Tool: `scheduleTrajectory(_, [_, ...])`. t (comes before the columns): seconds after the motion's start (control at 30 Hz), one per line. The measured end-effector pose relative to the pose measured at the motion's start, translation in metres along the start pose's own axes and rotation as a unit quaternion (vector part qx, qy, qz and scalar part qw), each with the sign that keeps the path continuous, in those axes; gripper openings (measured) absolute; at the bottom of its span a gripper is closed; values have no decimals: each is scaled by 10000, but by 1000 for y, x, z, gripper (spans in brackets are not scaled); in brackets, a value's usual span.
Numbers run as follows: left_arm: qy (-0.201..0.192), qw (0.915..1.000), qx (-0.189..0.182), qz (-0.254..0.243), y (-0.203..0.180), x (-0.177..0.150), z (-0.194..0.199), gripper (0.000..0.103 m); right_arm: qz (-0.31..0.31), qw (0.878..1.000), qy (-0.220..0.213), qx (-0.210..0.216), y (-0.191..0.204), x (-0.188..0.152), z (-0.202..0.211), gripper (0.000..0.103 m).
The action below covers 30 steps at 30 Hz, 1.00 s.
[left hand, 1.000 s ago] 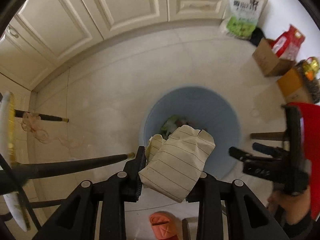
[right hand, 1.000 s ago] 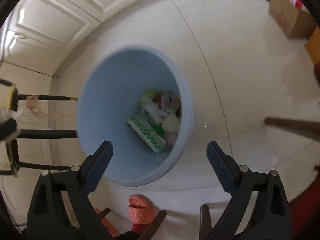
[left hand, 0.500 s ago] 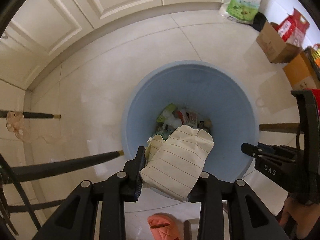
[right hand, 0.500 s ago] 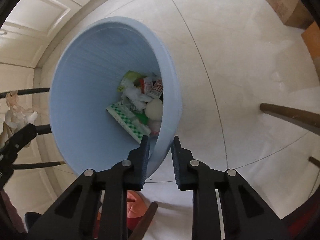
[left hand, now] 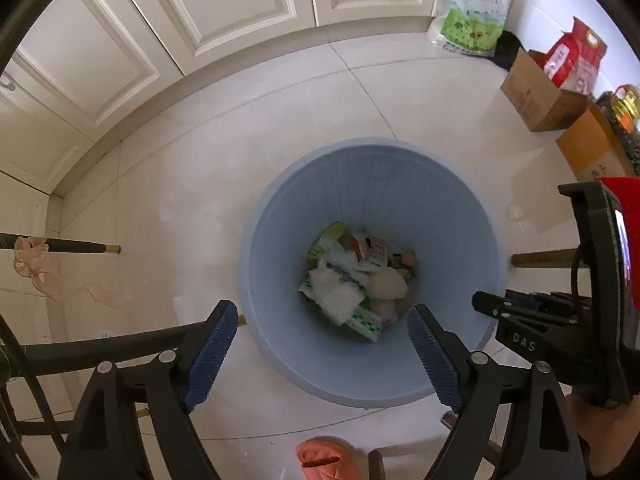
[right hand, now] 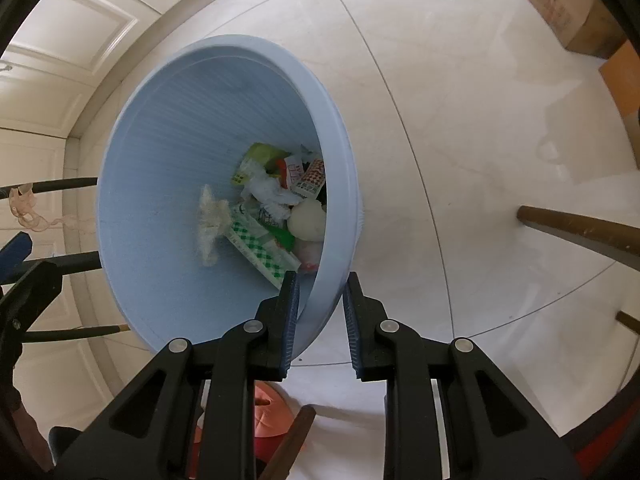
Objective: Collect trash
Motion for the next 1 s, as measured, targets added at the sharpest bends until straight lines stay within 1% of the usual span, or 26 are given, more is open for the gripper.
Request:
scheduleTrajectory(0.13, [-26, 9999, 55, 90, 4, -6, 7, 84, 12, 10000, -28, -25, 3, 0, 0, 22])
scheduleTrajectory(0.2, [-61, 9998, 13, 166, 10, -10, 29, 84, 17, 10000, -56, -10, 2, 0, 1, 22])
scheduleTrajectory(0.27, [-144, 9996, 79, 216, 14, -13, 42, 84, 33, 9999, -101, -68, 2, 0, 2, 25])
scheduleTrajectory(0.33, [-251, 9994, 111, 229, 19, -15, 59, 84, 113, 9994, -291, -130, 3, 0, 8, 27])
scheduleTrajectory(0.37, [-362, 9990, 98, 235, 20, -16, 70, 84, 221, 9986, -437, -215, 5, 1, 14, 27])
scheduleTrajectory(0.4, [-451, 9987, 77, 220, 21, -17, 80, 84, 315, 9969, -606, -402, 6, 0, 21, 28])
scheduleTrajectory(0.43, [-546, 9983, 65, 196, 20, -19, 89, 84, 336, 9957, -713, -497, 6, -1, 29, 35])
scheduleTrajectory(0.47, [-677, 9976, 61, 163, 19, -21, 102, 84, 272, 9957, -750, -466, 6, -3, 37, 46])
scheduleTrajectory(0.5, [-795, 9967, 60, 133, 19, -23, 112, 84, 192, 9959, -804, -374, 6, -6, 48, 51])
scheduleTrajectory(0.53, [-945, 9955, 46, 97, 17, -24, 125, 84, 153, 9953, -916, -275, 7, -9, 61, 60])
scheduleTrajectory(0.63, [-1421, 9898, 25, -6, 12, -28, 173, 84, 156, 9921, -1245, -53, 16, -23, 107, 66])
scheduleTrajectory(0.67, [-1546, 9880, 17, -22, 11, -30, 184, 84, 162, 9902, -1383, 47, 20, -30, 126, 76])
scheduleTrajectory(0.7, [-1694, 9855, 32, -20, 11, -32, 200, 84, 189, 9881, -1521, 117, 25, -37, 146, 82])
scheduleTrajectory(0.73, [-1822, 9833, 34, -15, 12, -35, 218, 86, 206, 9864, -1627, 127, 29, -41, 160, 92])
scheduleTrajectory(0.77, [-1930, 9812, 30, -2, 13, -39, 231, 87, 246, 9831, -1805, 163, 35, -49, 180, 94])
scheduleTrajectory(0.83, [-2142, 9767, 117, 65, 17, -49, 256, 88, 313, 9773, -2078, 274, 47, -65, 213, 95])
scheduleTrajectory(0.9, [-2382, 9709, 222, 86, 20, -65, 287, 89, 411, 9708, -2337, 360, 64, -79, 247, 98])
scheduleTrajectory(0.97, [-2513, 9671, 364, 148, 19, -85, 315, 92, 513, 9637, -2586, 430, 84, -91, 279, 101])
scheduleTrajectory(1.0, [-2578, 9653, 374, 180, 19, -95, 328, 92, 562, 9596, -2721, 437, 94, -98, 294, 101])
Point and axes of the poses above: each gripper's, at about its wrist camera, not at the fingertips, and z roughly against the way its jaws point, y to its left, x to its top, the point moved 4 cm from there along -z, roughly the way its jaws point, and after that the axes turned 6 degrees about -z, right-handed, at the moved point
